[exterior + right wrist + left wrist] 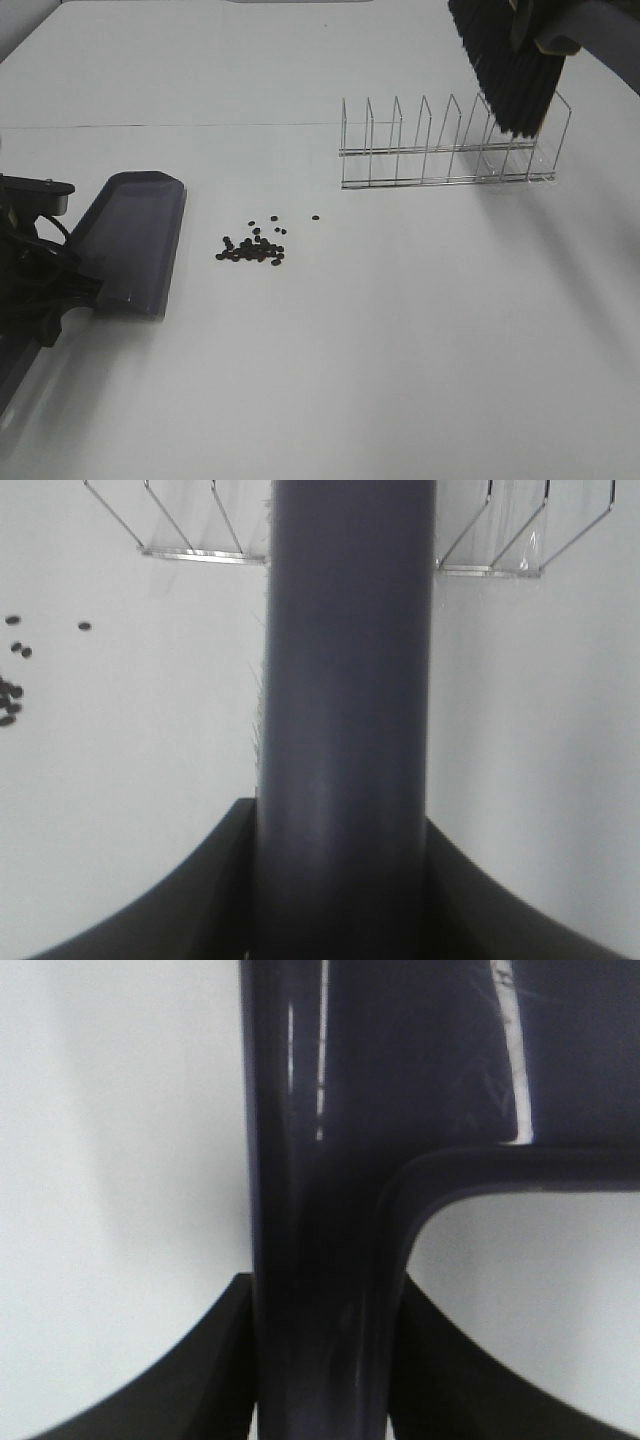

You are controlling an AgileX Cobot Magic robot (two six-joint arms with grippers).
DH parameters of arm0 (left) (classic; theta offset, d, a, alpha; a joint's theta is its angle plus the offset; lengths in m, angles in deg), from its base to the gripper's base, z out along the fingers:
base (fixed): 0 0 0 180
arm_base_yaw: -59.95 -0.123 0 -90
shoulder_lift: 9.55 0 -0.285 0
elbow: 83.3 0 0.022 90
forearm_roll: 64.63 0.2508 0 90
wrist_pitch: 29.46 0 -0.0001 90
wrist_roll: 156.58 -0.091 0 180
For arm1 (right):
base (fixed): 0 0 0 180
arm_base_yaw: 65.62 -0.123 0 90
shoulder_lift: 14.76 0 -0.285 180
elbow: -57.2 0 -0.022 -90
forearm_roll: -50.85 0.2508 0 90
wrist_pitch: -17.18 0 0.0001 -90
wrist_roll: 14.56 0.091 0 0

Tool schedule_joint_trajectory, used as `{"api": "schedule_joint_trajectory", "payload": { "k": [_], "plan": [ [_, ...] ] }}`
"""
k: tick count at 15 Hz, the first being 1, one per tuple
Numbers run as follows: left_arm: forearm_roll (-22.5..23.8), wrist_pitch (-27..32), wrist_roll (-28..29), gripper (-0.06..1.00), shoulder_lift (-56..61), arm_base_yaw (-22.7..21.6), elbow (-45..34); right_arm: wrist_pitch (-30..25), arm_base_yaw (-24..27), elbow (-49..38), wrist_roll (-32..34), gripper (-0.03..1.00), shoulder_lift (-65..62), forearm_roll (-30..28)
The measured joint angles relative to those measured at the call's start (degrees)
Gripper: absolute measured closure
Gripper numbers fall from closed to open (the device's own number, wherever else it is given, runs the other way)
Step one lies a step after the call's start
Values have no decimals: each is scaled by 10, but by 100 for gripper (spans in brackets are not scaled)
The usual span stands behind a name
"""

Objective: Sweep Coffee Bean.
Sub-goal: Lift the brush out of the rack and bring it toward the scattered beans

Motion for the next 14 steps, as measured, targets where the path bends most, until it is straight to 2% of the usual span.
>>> {"api": "schedule_joint_trajectory", "payload": {
  "k": [4,8,9,10,14],
  "plan": [
    [0,0,0,61,0,0,0,7,0,-123,2,61,-45,2],
    [16,0,-6,61,0,0,0,46,0,-220,10,61,-62,7],
    [22,0,-8,61,0,0,0,73,0,-260,15,61,-62,8],
    [26,0,-9,61,0,0,0,92,0,-277,28,61,-62,9],
    [62,0,-7,61,0,0,0,104,0,-288,50,61,-61,-14]
  ]
}}
